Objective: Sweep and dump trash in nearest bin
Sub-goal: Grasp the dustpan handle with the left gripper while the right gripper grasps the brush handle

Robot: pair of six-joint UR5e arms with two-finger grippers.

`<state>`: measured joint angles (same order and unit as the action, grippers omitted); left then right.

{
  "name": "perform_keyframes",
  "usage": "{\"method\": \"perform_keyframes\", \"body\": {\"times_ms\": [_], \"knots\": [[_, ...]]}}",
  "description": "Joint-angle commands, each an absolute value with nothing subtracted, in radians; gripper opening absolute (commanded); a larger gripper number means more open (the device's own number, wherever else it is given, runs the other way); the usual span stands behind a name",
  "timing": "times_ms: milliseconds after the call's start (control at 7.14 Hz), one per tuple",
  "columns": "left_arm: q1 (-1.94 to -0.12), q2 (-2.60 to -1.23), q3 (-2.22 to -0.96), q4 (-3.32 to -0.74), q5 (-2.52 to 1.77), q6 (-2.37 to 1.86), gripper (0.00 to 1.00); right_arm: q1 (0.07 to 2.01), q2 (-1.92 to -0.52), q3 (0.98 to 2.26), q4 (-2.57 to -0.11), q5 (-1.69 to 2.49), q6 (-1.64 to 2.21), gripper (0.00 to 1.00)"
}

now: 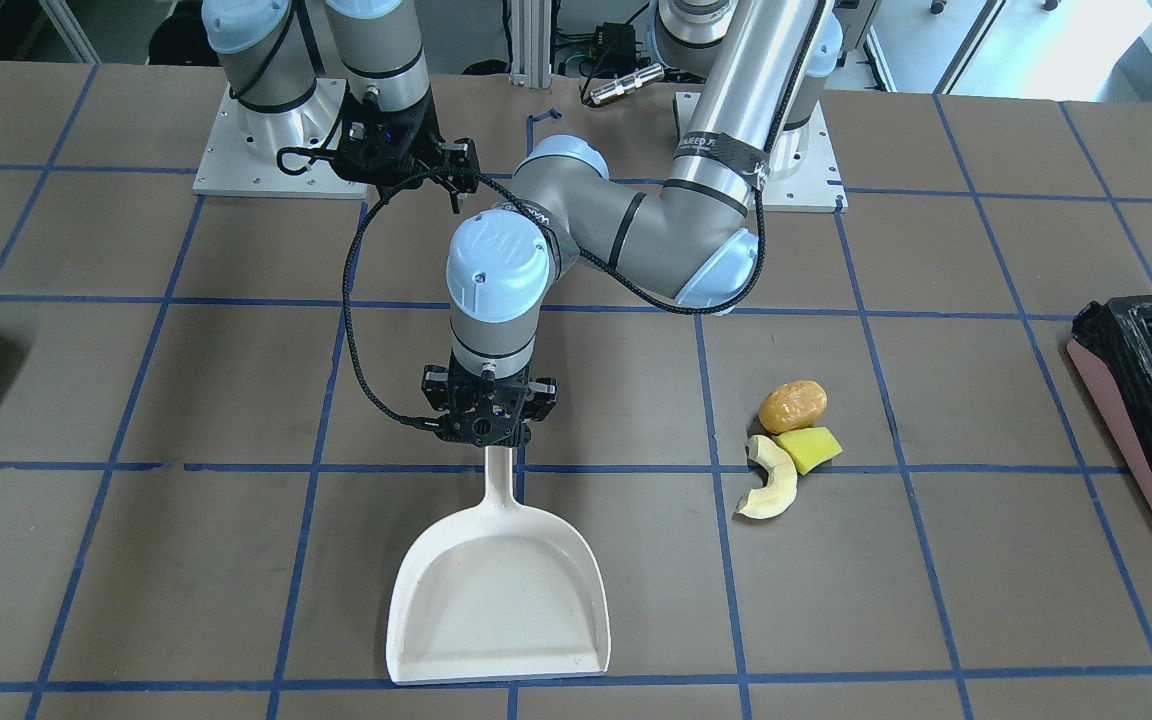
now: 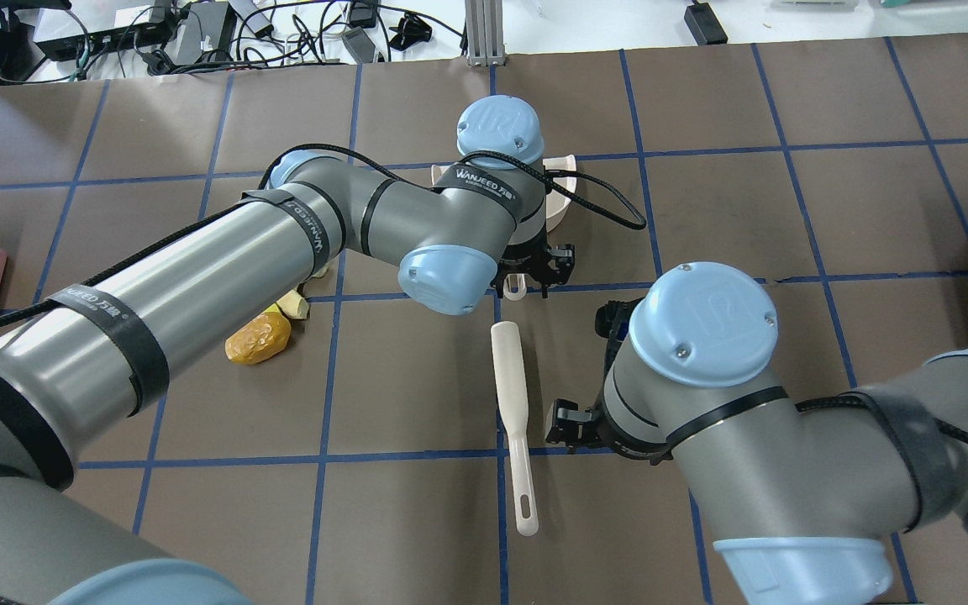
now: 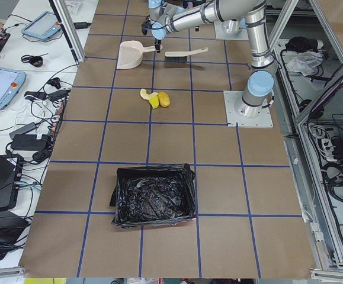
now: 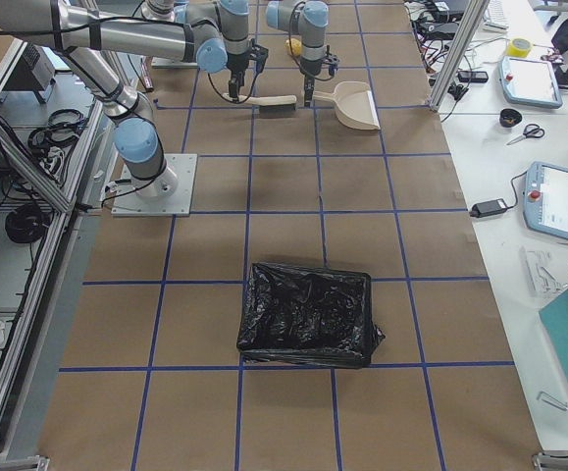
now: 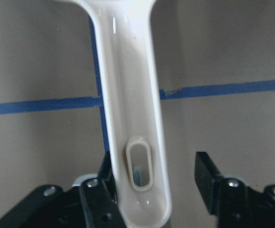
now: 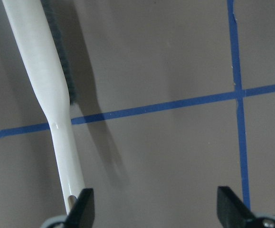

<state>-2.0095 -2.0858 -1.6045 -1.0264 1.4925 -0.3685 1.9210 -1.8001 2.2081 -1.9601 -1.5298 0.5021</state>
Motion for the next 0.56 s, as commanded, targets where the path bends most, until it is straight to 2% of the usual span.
{"method": "perform_keyframes", "body": {"times_ms": [0, 420], "knots": [[-2.01, -2.077, -1.601, -1.055, 1.493, -0.368, 0.0, 2.001, -1.723, 2.215, -2.054, -1.558, 0.515, 0.91], [-2.01, -2.065, -1.597, -1.055, 1.493, -0.368, 0.0, 2.051, -1.658, 2.215, -2.121, -1.556, 0.514, 0.9]]}}
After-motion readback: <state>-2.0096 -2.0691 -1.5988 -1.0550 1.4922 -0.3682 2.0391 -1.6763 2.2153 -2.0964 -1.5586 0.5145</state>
